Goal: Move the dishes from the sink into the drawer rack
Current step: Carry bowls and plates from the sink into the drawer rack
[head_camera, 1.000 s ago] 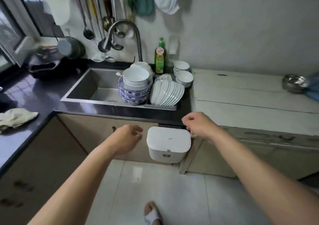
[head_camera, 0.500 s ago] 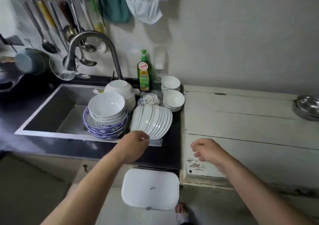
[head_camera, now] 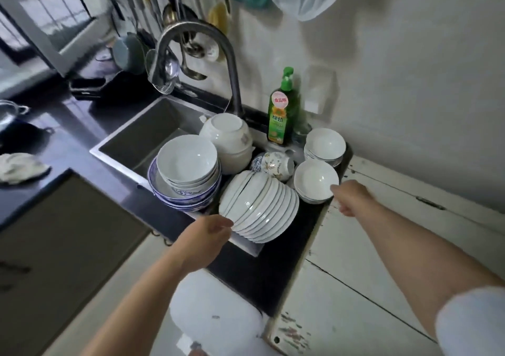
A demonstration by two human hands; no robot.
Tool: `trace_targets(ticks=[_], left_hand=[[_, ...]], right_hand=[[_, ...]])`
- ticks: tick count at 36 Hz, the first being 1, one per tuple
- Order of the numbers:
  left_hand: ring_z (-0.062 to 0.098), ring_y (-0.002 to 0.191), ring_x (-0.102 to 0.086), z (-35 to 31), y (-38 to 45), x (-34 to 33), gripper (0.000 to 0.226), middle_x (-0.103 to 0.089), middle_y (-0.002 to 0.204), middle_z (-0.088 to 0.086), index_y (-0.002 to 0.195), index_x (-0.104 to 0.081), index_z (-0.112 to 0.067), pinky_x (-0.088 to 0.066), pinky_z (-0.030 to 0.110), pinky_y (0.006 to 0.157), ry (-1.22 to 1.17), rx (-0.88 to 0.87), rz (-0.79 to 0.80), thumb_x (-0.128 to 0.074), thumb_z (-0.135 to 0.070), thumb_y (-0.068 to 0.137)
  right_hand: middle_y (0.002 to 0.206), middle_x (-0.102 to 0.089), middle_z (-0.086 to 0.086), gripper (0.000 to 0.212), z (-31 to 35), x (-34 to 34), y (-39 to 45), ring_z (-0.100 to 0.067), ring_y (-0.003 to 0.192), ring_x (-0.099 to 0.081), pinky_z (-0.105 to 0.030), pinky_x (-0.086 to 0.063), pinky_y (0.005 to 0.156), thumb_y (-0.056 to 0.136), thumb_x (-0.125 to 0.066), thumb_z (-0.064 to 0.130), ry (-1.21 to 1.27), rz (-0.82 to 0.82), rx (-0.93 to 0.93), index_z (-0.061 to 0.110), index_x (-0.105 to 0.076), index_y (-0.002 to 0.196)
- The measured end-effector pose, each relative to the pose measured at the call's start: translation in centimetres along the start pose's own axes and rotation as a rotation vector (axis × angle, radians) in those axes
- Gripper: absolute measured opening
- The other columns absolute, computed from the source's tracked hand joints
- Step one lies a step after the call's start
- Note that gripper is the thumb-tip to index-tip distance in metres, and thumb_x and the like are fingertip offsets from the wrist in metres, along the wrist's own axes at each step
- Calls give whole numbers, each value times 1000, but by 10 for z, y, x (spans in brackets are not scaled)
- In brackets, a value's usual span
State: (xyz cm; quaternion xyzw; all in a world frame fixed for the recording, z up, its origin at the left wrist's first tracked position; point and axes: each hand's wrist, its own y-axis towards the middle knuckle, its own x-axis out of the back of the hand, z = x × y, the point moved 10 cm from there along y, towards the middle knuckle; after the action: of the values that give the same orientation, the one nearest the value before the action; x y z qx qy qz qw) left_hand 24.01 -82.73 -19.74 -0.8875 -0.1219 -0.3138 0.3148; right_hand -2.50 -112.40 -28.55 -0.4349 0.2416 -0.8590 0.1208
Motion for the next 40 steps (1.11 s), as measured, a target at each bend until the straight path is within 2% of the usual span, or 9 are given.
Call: trace_targets(ticks=[6,11,19,22,26,30,34,37,40], left_hand=[[16,103,-70,28,-2,29,24,-74,108,-5,121,-72,-22,-51,30,95,-58,123,-166,-61,-18,99],[11,93,-71,26,-1,26,24,-75,99,-8,118,-73,-25,-49,25,80,-112,157,-218,-60,-20,99],[-7,91,-67,-9,1,-14,20,-73,96,-14,120,-68,-34,-44,8,73,-84,58,-73,-57,-30,103],[-3,98,-68,-10,-1,-20,24,-73,104,-16,125,-68,-32,-49,17,84,-105,40,-79,-57,-31,103],[-3,100,-68,-7,-5,-33,26,-70,114,-20,127,-65,-34,-55,31,98,-118,-4,-97,-59,-33,102],[-6,120,-53,-37,-17,-49,61,-37,151,-16,148,-41,-41,-46,25,110,40,-235,-226,-69,-40,94],[16,156,0,-61,-25,-83,89,6,170,-2,156,-21,-48,-14,33,120,420,-479,-224,-76,-48,86],[28,156,-10,-52,-25,-105,52,-22,167,1,135,-55,-46,-16,47,125,576,-586,-156,-70,-51,85],[13,129,-45,-33,-30,-114,17,-61,123,-20,105,-68,-38,-46,36,107,554,-616,-61,-67,-42,89]], right_hand=[[91,-68,-13,31,16,-10,25,-26,57,-63,-26,-49,47,92,-60,24,-148,4,36,6,-64,117],[98,-60,-13,34,14,-16,41,-30,73,-66,-40,-63,77,93,-58,13,-139,62,-12,4,-61,126],[77,-65,-16,24,19,-12,51,-29,62,-60,-27,-46,54,92,-47,7,-236,91,79,-1,-63,108],[65,-70,-16,27,22,3,44,-33,63,-66,-34,-50,64,88,-47,13,-165,100,140,-2,-66,98],[81,-75,-17,21,19,22,4,-18,54,-70,-26,-46,55,90,-50,12,133,127,166,4,-64,104],[75,-74,-21,16,-4,-3,-54,-32,60,-73,-31,-52,54,91,-55,4,365,228,124,-2,-64,102],[71,-71,-25,12,-23,-60,-115,-34,54,-70,-29,-50,46,91,-55,3,321,418,64,-4,-64,95],[76,-73,-23,13,-24,-91,-148,-34,56,-72,-33,-54,51,88,-57,6,200,508,102,-1,-67,87],[68,-72,-13,19,-21,-104,-162,-32,63,-75,-35,-55,57,91,-58,16,150,546,166,3,-69,83]])
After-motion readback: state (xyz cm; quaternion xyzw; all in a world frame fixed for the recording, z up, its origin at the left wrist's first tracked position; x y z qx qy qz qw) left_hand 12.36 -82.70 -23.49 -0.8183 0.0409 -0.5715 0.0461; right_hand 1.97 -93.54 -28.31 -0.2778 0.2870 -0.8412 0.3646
